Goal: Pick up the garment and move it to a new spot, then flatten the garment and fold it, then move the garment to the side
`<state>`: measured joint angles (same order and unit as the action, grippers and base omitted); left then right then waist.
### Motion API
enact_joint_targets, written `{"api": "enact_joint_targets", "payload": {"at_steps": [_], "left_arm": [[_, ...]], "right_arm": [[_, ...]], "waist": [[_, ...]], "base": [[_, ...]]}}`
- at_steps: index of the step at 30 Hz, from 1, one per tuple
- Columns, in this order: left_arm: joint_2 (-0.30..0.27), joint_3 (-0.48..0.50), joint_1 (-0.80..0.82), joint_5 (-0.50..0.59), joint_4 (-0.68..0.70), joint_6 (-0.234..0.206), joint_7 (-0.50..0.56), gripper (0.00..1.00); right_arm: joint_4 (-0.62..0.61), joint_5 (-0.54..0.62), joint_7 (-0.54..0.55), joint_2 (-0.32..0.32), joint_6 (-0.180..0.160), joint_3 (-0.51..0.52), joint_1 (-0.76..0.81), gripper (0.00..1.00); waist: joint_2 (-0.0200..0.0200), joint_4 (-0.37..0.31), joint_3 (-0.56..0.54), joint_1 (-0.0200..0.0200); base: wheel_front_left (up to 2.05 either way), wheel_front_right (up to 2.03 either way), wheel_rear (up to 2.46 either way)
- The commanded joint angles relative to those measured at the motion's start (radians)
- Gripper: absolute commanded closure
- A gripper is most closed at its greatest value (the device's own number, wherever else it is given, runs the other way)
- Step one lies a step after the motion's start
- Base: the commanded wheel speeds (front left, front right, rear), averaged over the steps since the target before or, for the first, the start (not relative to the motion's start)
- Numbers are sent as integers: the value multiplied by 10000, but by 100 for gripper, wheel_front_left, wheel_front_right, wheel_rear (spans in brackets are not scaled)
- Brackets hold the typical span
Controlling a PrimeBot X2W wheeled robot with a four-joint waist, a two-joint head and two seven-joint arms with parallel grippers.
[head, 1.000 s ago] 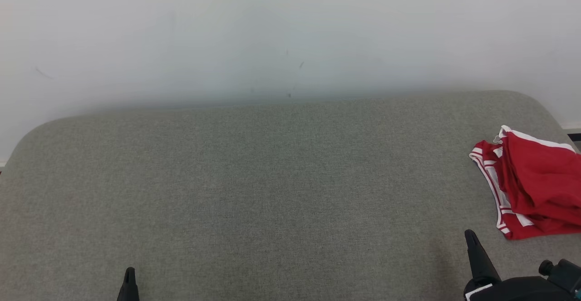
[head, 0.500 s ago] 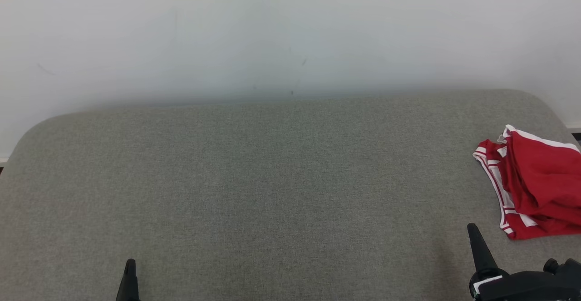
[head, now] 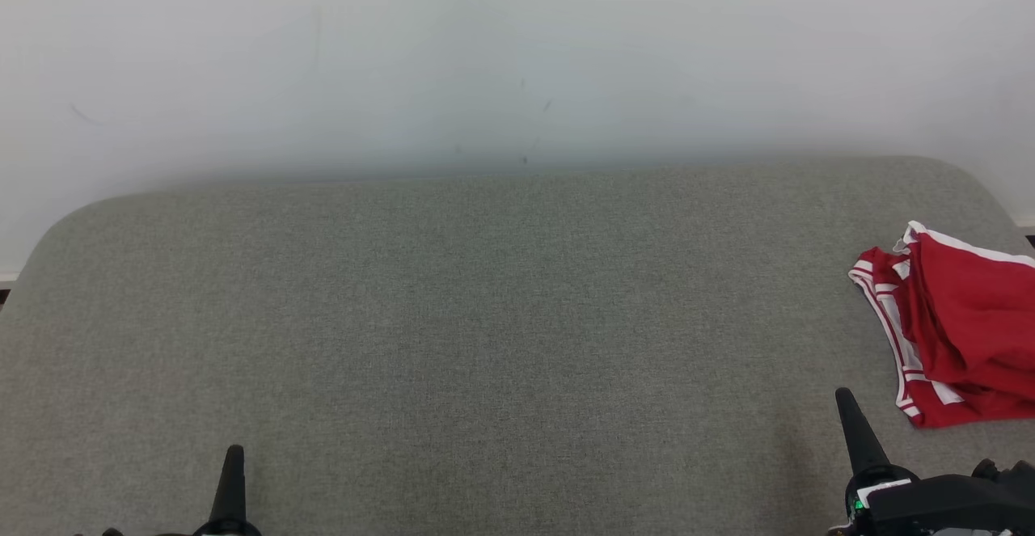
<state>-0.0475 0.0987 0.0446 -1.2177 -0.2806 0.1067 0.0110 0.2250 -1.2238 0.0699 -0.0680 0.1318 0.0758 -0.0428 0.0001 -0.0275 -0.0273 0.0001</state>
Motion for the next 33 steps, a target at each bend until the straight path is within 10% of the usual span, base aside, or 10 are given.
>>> {"api": "enact_joint_targets", "payload": {"at_steps": [1,33], "left_arm": [[-41,31,220,-216,113,63,68,100],[-43,128,553,-2794,300,191,750,100]], "right_arm": [[-54,-247,29,13,-12,50,-188,100],[117,-2753,327,133,-17,291,-551,100]], "waist": [[-1,7,8,-1],[-1,177,196,-1]], "base": [[0,0,0],[0,0,0]]}}
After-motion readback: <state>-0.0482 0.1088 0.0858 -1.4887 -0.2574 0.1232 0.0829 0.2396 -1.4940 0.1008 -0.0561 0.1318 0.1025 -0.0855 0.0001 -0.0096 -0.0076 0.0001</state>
